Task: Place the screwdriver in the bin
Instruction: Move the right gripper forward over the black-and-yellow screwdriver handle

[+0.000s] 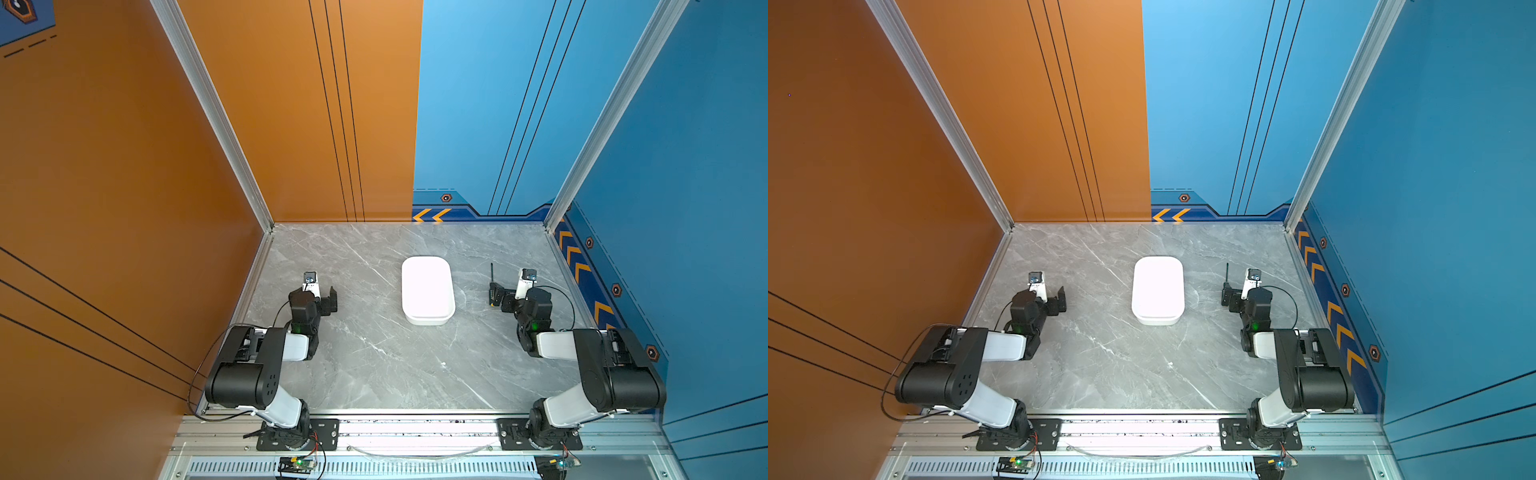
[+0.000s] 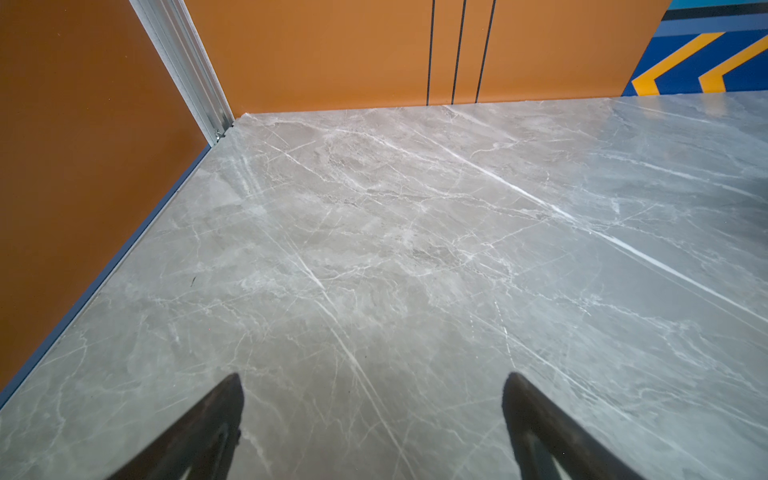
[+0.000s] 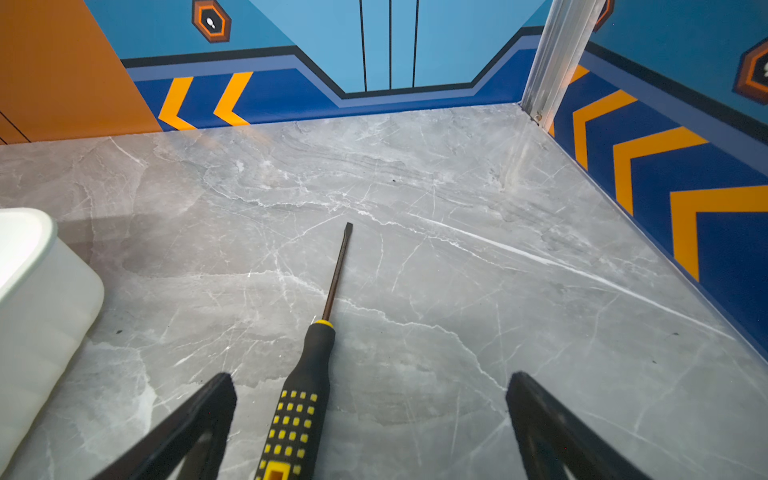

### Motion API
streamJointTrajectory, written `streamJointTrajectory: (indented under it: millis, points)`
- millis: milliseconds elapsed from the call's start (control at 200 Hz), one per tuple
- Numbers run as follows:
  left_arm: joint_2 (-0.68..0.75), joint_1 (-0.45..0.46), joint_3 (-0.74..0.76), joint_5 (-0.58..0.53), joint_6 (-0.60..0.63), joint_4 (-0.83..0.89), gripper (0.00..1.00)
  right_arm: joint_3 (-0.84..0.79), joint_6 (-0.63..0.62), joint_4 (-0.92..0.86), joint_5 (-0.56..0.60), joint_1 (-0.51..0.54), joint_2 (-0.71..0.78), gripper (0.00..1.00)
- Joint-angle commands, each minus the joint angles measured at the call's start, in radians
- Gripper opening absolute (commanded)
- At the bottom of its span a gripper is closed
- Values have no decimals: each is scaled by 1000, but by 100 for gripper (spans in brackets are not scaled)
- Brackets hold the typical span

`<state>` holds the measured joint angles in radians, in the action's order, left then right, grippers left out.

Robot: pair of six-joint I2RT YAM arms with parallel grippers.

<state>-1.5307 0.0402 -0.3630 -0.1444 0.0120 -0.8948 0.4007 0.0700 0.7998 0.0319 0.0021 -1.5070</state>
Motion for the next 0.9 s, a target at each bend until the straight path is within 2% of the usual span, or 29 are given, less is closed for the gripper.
streamJointTrajectory:
  millis: [0,170,345,491,706,891]
  points:
    - [84,-1,-41,23,19,107,98,104,6,-241,29,11,78,100]
    - [200,34,-134,11,20,362,98,299,45,-638,-50,22,128,100]
    - [233,36,-213,143,-162,457,98,476,90,-949,-104,29,105,100]
    - [170,38,-256,248,-307,463,98,620,95,-1194,-133,49,42,99]
    - [3,48,-343,391,-422,467,98,729,198,-1347,-100,75,-108,92]
    - [-34,63,-359,408,-417,467,98,763,245,-1360,-98,100,-236,87]
